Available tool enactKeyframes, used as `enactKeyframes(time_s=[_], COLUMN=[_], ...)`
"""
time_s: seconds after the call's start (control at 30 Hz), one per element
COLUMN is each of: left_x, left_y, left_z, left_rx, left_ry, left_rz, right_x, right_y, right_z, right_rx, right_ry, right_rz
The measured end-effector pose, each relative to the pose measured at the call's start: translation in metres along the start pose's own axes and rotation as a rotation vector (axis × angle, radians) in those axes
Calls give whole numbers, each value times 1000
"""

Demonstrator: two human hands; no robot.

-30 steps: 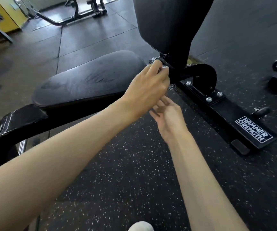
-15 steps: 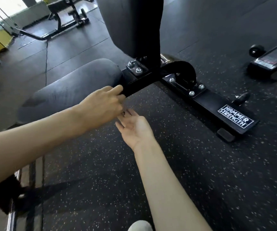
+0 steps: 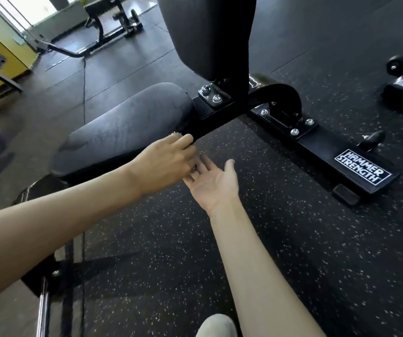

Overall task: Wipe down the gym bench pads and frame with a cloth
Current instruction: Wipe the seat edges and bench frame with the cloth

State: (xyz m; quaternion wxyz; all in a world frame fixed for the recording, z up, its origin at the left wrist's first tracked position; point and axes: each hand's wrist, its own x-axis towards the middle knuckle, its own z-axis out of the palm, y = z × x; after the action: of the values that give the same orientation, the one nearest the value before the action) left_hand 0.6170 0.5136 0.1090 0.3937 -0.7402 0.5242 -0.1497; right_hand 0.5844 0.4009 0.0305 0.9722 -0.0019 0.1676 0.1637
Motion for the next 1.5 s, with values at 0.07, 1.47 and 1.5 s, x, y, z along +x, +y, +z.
enactKeyframes(time_s=[0.07, 1.47, 1.5], left_x=[6, 52, 43], left_y=[-7, -129, -133], left_z=[-4, 76, 76], left_rx=[-33, -724, -740], left_ry=[18, -64, -67], left_rz=[15, -661, -750], right_x=[2, 19, 20], right_y=[2, 28, 27], right_z=[5, 150, 155], right_rx=[-91, -2123, -2160], right_ry=[40, 667, 666], right_rz=[-43, -122, -84])
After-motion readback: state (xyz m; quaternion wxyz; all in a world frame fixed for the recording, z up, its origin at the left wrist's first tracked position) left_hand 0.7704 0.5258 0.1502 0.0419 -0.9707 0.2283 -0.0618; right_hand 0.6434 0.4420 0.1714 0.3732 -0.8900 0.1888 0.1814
